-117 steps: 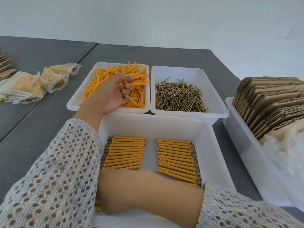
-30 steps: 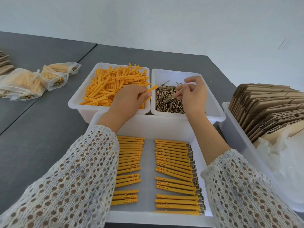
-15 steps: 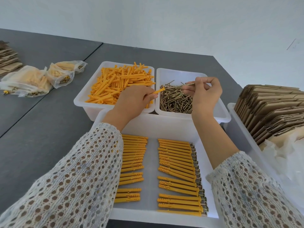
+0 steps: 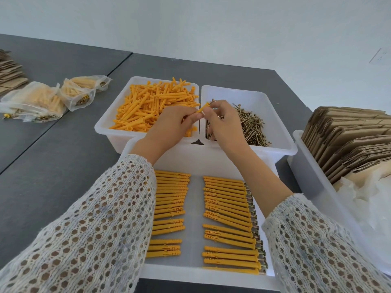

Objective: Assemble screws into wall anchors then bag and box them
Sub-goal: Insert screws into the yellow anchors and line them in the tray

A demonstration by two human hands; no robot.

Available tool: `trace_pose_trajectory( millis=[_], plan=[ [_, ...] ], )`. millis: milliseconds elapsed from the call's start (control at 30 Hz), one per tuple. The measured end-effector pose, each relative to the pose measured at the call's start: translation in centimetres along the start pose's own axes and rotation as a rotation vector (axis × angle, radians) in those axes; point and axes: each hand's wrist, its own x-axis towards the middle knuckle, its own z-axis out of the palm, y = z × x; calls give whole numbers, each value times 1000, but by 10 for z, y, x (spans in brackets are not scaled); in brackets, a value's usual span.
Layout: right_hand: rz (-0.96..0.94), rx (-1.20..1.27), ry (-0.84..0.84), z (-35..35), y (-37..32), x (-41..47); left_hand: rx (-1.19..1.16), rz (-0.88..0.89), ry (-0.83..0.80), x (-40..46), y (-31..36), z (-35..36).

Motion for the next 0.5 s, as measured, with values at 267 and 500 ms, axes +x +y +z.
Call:
trace_pose_trajectory(
  millis=[267,500],
  plan=[
    [12,229,72,4,-21,-5,-399,-247,174,1,6,-8],
    [74,-232,-1040,7,-53,-45,-833,-541,488,8,-10,-21]
  ],
)
